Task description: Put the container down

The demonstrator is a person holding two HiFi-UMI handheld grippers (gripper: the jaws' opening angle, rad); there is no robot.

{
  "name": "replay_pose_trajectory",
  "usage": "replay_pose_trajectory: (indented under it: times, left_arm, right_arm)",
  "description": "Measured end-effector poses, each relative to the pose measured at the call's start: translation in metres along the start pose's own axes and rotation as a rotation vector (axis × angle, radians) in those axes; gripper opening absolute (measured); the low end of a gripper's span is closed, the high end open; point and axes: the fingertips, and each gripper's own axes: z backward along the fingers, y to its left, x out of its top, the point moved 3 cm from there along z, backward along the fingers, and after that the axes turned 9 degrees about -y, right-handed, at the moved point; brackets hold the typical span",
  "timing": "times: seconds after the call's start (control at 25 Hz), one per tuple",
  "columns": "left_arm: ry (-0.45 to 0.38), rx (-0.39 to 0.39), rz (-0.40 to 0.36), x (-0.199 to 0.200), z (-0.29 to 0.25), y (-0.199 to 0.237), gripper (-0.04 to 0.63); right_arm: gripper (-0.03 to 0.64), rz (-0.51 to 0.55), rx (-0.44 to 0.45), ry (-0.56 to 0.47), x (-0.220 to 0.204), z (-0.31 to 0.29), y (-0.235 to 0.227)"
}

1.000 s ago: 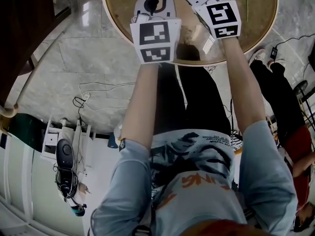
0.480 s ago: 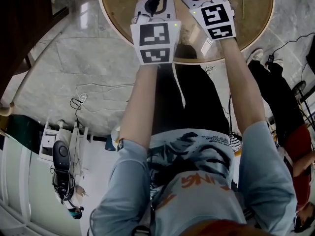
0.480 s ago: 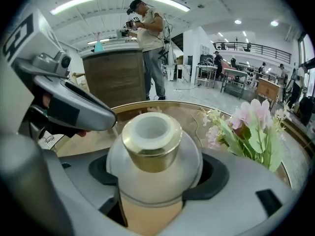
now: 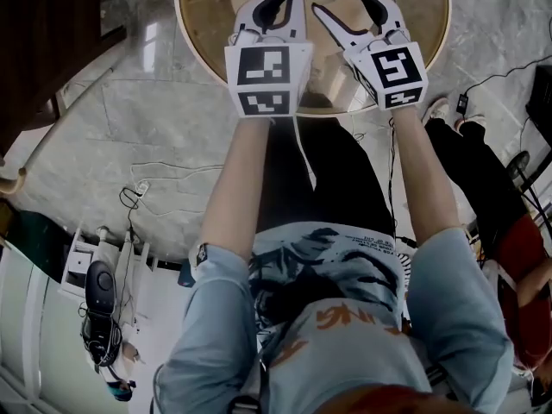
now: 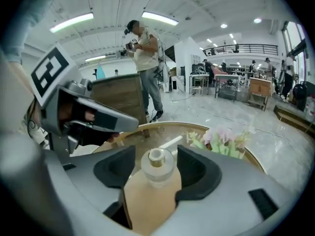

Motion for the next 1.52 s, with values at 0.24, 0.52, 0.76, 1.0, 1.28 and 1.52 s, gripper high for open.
replay_pose_trajectory:
  times: [0.24, 0.52, 0.76, 1.0, 1.28, 1.52]
  left_arm:
    - [-0.097, -0.005, -0.043, 0.066, 0.040, -0.038, 0.029]
    - [-0.229, -0.109, -0.227, 0.190, 0.064, -0.097, 0.029]
    - [-0.342, -0.046, -0.183, 0.258, 0.112, -0.113, 0.029]
    - [-0.472, 0.090, 0.059, 0.312, 0.176, -0.120, 0.029]
    - [-0.530, 0.101, -0.124, 0.375, 0.181, -0.142, 0.029]
    - [-0.541, 0.073, -0.183, 0.387, 0.188, -0.159, 0.028]
  right_arm:
    - [0.166, -0.079, -0.119, -0.141, 0.064, 0.081, -0.009]
    - [0.021, -0.175, -0.237, -0.352, 0.167, 0.138, -0.042]
    - [0.011, -0.180, -0.280, -0.447, 0.240, 0.174, -0.041]
    - [0.011, -0.205, -0.347, -0.493, 0.301, 0.235, -0.040]
    - [0.011, -0.069, -0.402, -0.546, 0.379, 0.254, -0.059]
    - [0.011, -0.046, -0.422, -0.574, 0.399, 0.274, -0.063]
